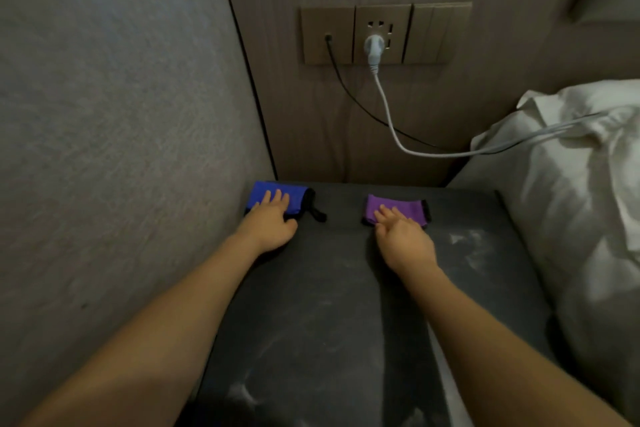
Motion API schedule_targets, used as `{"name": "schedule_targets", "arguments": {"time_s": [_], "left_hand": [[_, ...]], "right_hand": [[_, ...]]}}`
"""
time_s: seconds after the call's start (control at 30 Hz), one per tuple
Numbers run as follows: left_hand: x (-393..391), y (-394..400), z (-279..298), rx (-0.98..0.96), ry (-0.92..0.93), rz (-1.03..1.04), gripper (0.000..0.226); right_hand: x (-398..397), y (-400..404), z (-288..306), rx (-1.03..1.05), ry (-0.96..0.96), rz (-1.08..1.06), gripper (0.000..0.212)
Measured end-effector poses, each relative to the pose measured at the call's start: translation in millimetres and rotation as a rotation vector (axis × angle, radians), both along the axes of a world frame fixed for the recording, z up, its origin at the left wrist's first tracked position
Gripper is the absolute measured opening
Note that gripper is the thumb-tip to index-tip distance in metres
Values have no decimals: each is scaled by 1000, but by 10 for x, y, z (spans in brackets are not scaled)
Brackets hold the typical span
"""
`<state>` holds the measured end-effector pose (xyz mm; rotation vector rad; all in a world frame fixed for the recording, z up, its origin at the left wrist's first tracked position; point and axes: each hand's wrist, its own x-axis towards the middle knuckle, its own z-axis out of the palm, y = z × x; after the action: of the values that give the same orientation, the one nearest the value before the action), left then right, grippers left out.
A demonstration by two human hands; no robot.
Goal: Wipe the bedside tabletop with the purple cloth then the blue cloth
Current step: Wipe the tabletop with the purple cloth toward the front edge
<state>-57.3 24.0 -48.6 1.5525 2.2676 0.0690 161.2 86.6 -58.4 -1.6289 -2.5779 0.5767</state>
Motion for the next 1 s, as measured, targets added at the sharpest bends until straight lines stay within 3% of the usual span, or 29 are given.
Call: {"name": "schedule_targets", "arguments": {"time_s": [0.17,0.5,0.73,1.0], "left_hand": [[71,-57,-47,-47,97,-37,69],[-1,11,0,-96,-3,-7,57],[-99,167,134,-116,-90,113,48],[-207,231,154,-98,-157,133,44]], "right_hand": [[600,213,108,10,-173,-54,44],[1155,107,-75,90,-21,-340,40],[798,-164,-64,79,-71,-393,43],[-233,-584,-59,69,-16,-161,47]]}}
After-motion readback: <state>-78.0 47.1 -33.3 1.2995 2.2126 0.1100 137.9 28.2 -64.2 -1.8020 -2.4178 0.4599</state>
